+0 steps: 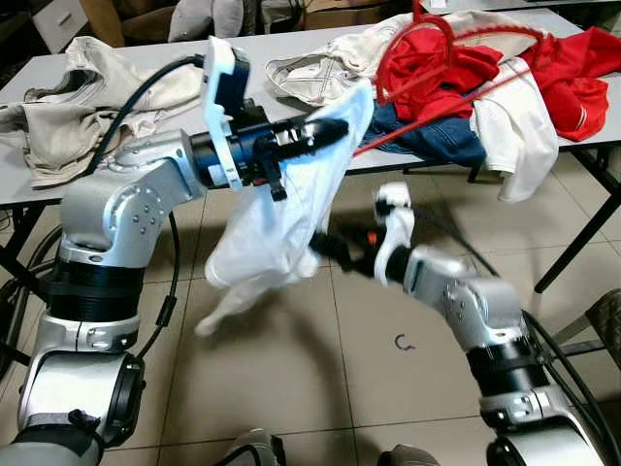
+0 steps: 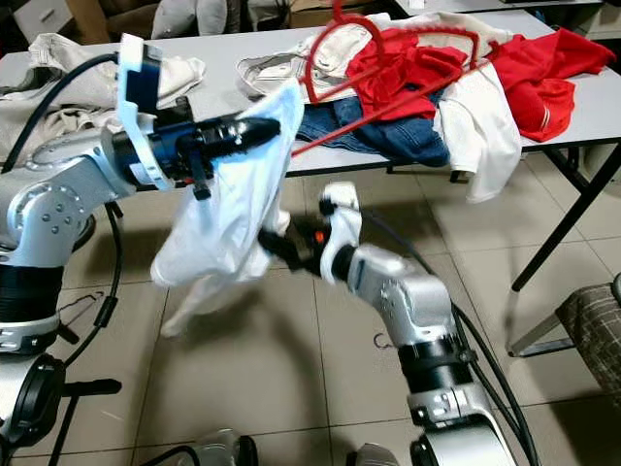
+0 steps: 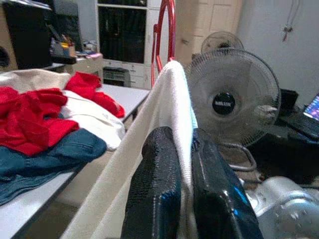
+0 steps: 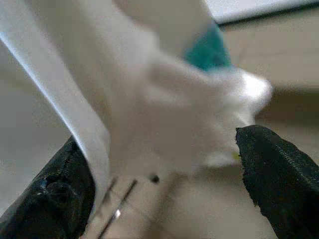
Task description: Hang hanger
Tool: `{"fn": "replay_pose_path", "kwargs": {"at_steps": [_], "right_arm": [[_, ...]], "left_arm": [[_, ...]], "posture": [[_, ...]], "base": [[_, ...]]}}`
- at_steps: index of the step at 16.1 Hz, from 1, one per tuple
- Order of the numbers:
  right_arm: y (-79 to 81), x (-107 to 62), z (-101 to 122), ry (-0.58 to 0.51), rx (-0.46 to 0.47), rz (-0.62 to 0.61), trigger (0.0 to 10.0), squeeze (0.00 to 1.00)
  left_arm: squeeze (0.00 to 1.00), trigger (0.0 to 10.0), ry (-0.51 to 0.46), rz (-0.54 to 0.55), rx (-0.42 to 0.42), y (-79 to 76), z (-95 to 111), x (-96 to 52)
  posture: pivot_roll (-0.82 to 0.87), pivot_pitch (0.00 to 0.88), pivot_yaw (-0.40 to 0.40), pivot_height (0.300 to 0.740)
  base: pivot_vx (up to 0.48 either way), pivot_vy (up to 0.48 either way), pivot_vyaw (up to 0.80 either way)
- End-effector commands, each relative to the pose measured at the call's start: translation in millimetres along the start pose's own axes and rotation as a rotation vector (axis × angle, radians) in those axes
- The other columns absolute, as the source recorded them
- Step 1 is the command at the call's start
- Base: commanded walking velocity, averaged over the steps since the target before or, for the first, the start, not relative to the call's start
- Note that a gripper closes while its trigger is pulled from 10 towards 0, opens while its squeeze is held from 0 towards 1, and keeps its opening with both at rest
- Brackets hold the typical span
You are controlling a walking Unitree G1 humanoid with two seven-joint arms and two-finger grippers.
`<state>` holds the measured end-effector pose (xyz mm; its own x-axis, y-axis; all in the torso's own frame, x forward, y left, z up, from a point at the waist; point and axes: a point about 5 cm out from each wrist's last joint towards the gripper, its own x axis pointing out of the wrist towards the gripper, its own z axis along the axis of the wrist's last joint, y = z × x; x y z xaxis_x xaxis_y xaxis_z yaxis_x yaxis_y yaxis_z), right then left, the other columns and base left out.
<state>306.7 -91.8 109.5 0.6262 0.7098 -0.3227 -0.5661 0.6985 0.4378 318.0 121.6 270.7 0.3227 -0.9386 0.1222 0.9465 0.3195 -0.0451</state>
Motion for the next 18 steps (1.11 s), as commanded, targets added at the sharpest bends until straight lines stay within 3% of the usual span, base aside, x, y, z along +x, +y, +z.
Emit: {"fn": "replay_pose_path", "kwargs": {"at_steps": [1, 3, 4, 5, 6, 11, 15, 18], "right_arm": [[-3.8, -0.4, -10, 0.060, 0.000, -0.018, 10.0, 0.00], [-14.9, -5.5, -27, 0.122, 0.035, -0.054, 10.0, 0.00], [-22.2, -9.8, -35, 0.146, 0.050, -0.077, 4.8, 0.00], [-27.6, -13.9, -40, 0.159, 0.061, -0.094, 1.8, 0.00], [-32.7, -19.3, -45, 0.171, 0.062, -0.111, 0.0, 0.00], [-61.9, -50.4, -58, 0.163, 0.088, -0.219, 0.0, 0.00], [-94.2, -83.9, -44, 0.046, 0.102, -0.364, 0.0, 0.00], [-122.6, -116.2, -27, -0.065, 0.105, -0.539, 0.0, 0.00]], "left_arm": [[0.00, 0.0, -0.038, -0.013, 0.032, -2.8, 13, -0.7], [0.00, 0.0, -0.058, -0.013, 0.030, -3.0, 18, -2.4], [0.00, 0.0, -0.055, -0.006, 0.032, -1.5, 18, -4.3], [0.00, 0.0, -0.053, 0.002, 0.033, -0.3, 18, -6.1], [0.00, 0.0, -0.051, 0.009, 0.033, 1.0, 18, -8.1], [0.00, 0.0, -0.012, 0.020, 0.028, 2.8, 9, -16.4], [0.00, 0.0, 0.006, 0.008, 0.017, 1.2, 4, -18.9], [0.00, 0.0, 0.013, -0.001, 0.012, -0.1, 2, -22.6]], "posture": [[-0.08, 0.000, 0.075, 0.740], [-0.08, 0.000, 0.075, 0.740], [-0.08, 0.000, 0.075, 0.740], [-0.08, 0.000, 0.075, 0.740], [-0.08, 0.000, 0.074, 0.740], [-0.08, 0.000, 0.074, 0.740], [-0.09, 0.000, 0.077, 0.740], [-0.10, 0.000, 0.077, 0.740]], "base": [[0.000, 0.000, 0.00], [0.000, 0.000, 0.00], [0.000, 0.000, 0.00], [0.000, 0.000, 0.00], [0.000, 0.000, 0.00], [0.000, 0.000, 0.00], [0.000, 0.000, 0.00], [0.000, 0.000, 0.00]]}}
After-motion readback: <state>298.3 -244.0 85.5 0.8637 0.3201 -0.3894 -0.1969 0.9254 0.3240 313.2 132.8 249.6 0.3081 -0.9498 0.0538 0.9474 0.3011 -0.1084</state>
